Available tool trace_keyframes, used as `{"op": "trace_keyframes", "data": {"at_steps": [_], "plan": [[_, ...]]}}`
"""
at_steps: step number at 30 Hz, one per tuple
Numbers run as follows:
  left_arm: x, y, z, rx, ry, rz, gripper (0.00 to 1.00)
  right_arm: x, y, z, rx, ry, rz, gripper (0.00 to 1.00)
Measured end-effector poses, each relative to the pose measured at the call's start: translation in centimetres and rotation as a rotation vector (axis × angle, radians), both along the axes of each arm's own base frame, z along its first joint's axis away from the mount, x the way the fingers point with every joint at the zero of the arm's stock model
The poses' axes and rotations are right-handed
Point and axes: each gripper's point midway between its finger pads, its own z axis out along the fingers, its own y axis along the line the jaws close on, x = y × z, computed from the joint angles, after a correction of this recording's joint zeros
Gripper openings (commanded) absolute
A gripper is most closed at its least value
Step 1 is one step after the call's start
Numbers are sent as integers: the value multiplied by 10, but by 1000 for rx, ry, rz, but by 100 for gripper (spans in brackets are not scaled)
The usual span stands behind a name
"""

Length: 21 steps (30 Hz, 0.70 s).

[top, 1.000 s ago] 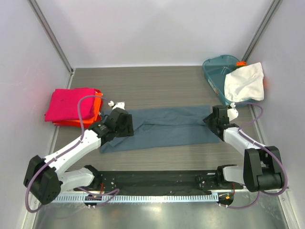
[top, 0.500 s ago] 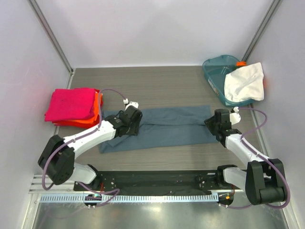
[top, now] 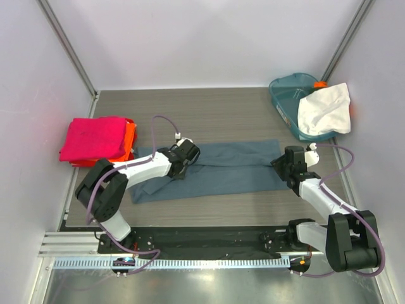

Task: Fold and stack the t-shirts
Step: Fold the tshirt

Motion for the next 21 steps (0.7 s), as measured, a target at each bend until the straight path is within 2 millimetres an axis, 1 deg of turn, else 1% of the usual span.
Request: {"op": "trace_keyframes", "data": {"at_steps": [2,3,5,6,7,11,14,17,18,21], "plan": [[2,1,-3,18,2,4,27,0,0,-1,0,3,0,46],[3,2,-4,24,2,6,19,-1,0,-2,0,5,0,46],[4,2,-5,34,2,10,11,-1,0,-4,0,7,0,46],[4,3,-4,36,1,11,4,-1,0,-5,0,9,-1,46],[4,3,-4,36,0,12,0,-2,0,-7,0,13,-1,46],[4,4,-4,44,1,9,0,-2,0,-13,2,29,-4,47],[2,5,-3,47,6,5,0,-1,0,-19,5,45,-9,45],[-1,7,4,44,6,-7,0,-2,0,-25,9,63,-15,41],[-2,7,7,43,5,-9,0,-1,0,-25,10,60,-16,39],[-5,9,16,38,1,-15,0,0,0,-24,9,58,-20,38]]}}
